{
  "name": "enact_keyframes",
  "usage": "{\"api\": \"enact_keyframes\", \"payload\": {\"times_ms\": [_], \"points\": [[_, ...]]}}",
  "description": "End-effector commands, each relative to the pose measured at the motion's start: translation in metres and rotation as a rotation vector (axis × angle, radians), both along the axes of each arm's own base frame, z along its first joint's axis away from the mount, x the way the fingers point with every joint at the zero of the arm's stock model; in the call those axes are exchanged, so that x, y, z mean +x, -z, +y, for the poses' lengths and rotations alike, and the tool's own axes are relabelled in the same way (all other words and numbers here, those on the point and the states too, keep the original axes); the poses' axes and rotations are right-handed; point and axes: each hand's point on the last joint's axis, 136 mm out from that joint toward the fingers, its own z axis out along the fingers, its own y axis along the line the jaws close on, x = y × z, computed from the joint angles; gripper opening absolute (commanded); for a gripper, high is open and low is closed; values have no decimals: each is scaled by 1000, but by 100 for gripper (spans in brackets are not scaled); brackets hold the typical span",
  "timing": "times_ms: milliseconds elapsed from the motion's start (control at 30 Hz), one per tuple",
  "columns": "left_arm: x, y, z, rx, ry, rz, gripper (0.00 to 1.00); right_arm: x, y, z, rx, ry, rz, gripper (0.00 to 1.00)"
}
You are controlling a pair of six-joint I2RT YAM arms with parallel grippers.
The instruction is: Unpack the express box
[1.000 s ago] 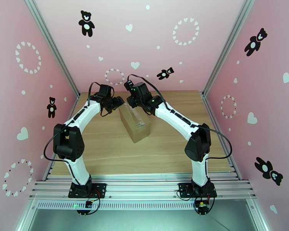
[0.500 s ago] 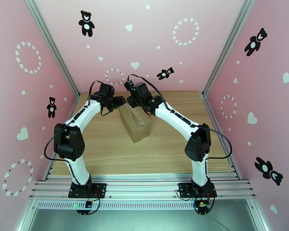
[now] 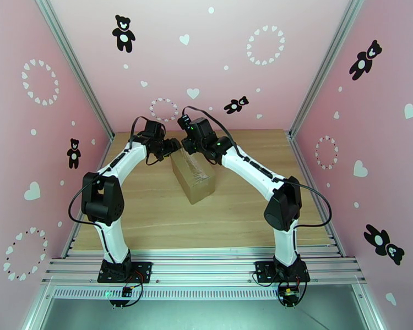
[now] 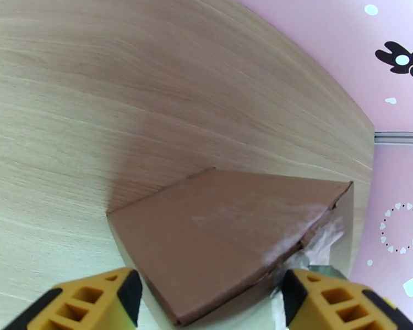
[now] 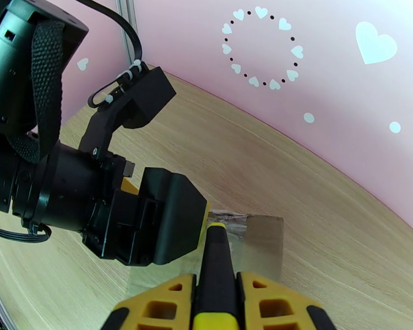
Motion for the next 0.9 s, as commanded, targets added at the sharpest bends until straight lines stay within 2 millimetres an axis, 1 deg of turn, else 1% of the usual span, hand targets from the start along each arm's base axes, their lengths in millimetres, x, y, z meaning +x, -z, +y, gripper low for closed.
{"api": "enact_keyframes", "payload": {"times_ms": [0, 133, 333, 867], "points": [[-5, 24, 4, 12, -26, 84, 72, -19, 15, -2, -48, -14, 62, 0], [-7, 30, 3, 2, -32, 105, 72, -21, 16, -2, -53, -14, 64, 0], [-9, 35, 3, -15, -47, 123, 71, -26, 19, -8, -56, -2, 69, 0], [-8, 34, 0, -41, -59, 125, 71, -39, 26, -16, -58, 5, 86, 0]]}}
